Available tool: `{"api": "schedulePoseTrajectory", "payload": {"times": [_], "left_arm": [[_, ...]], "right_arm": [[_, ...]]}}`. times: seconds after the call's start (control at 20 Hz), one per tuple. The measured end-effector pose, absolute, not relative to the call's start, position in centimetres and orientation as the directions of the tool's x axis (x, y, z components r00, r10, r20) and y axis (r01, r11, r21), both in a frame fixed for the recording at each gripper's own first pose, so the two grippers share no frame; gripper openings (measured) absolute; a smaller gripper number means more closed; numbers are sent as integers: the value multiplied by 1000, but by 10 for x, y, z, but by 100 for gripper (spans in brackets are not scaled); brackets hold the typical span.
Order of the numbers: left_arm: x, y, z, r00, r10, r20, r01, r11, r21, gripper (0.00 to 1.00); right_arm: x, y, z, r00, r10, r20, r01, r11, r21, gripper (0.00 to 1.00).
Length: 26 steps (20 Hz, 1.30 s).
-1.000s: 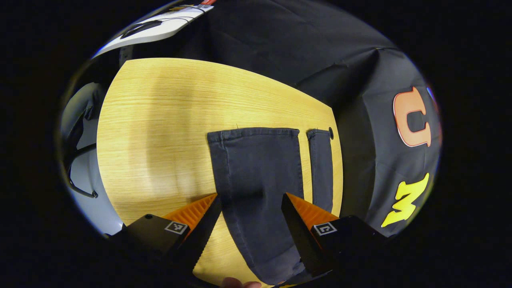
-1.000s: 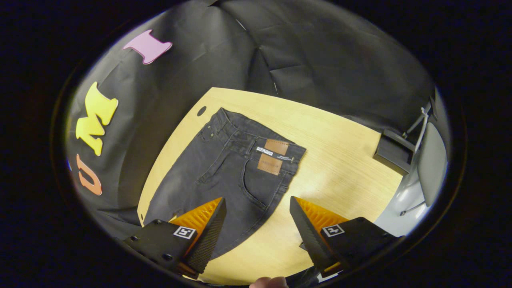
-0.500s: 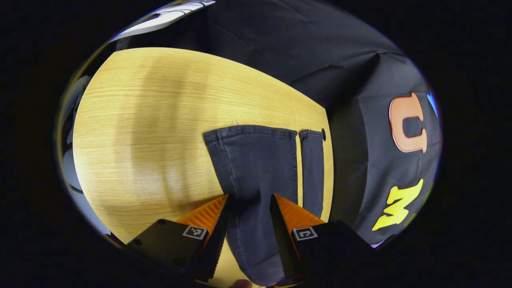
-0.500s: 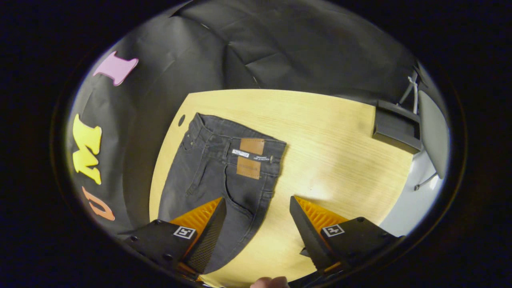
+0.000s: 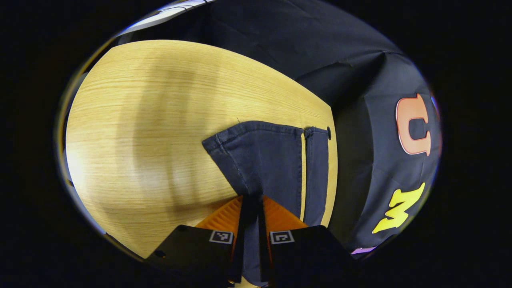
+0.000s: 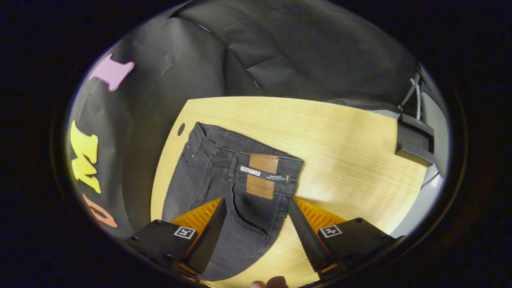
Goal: Grasp the waist and the cuffs of the jeans and fold them to make the two legs overlap; first hold the waist and fold one-third of the jeans toward the cuffs, then hold the cuffs and fold the remaining one-third in the same direction to finish folding.
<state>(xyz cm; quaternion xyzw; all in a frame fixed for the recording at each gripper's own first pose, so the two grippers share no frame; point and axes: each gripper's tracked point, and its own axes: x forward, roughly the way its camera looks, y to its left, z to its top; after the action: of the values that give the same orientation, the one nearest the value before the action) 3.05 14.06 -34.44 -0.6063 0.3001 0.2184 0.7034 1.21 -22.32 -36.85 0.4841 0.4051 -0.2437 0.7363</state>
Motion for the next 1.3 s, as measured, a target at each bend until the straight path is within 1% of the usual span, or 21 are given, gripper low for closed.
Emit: {"api": "schedulePoseTrajectory", "payload": {"times": [0.1,0.2,0.25,0.3,0.4,0.45,0.5,0.55,0.6,0.75,0.8,1.0,1.1,1.3], "left_arm": [[32,138,-343,722,-64,-689,-672,177,-720,14],[33,138,-344,717,-79,-692,-673,177,-718,13],[33,137,-344,715,-88,-694,-674,179,-717,12],[33,136,-344,711,-98,-697,-675,184,-714,11],[31,135,-345,701,-114,-704,-677,205,-707,10],[33,136,-345,698,-119,-706,-676,215,-705,9],[34,136,-344,697,-125,-707,-675,220,-704,8],[37,135,-344,696,-129,-707,-675,220,-704,8],[36,135,-343,696,-134,-705,-674,216,-706,7],[32,134,-340,687,-158,-709,-677,212,-704,5],[30,134,-336,687,-160,-709,-679,208,-704,5],[27,133,-318,691,-177,-701,-670,209,-713,4],[30,131,-308,699,-185,-691,-661,199,-723,4],[37,125,-276,726,-200,-658,-620,222,-752,4]], "right_arm": [[11,-224,-373,506,14,-863,780,420,464,96],[12,-226,-374,454,-7,-891,814,409,412,80],[10,-229,-378,415,-16,-910,834,407,373,71],[6,-234,-383,377,-32,-926,853,402,333,78],[-5,-238,-384,325,-48,-945,886,365,286,40],[-4,-237,-383,329,-33,-944,892,340,299,21],[-4,-238,-384,336,-18,-942,890,335,311,17],[-4,-239,-381,347,-5,-938,888,322,327,16],[-3,-239,-382,359,13,-933,886,310,345,10],[-4,-239,-379,382,33,-924,879,297,374,10],[-3,-237,-379,392,38,-919,875,295,385,1],[-3,-238,-359,451,58,-890,848,283,448,0],[-1,-235,-339,490,68,-869,829,273,488,1],[16,-225,-294,571,96,-815,764,301,570,1]]}}
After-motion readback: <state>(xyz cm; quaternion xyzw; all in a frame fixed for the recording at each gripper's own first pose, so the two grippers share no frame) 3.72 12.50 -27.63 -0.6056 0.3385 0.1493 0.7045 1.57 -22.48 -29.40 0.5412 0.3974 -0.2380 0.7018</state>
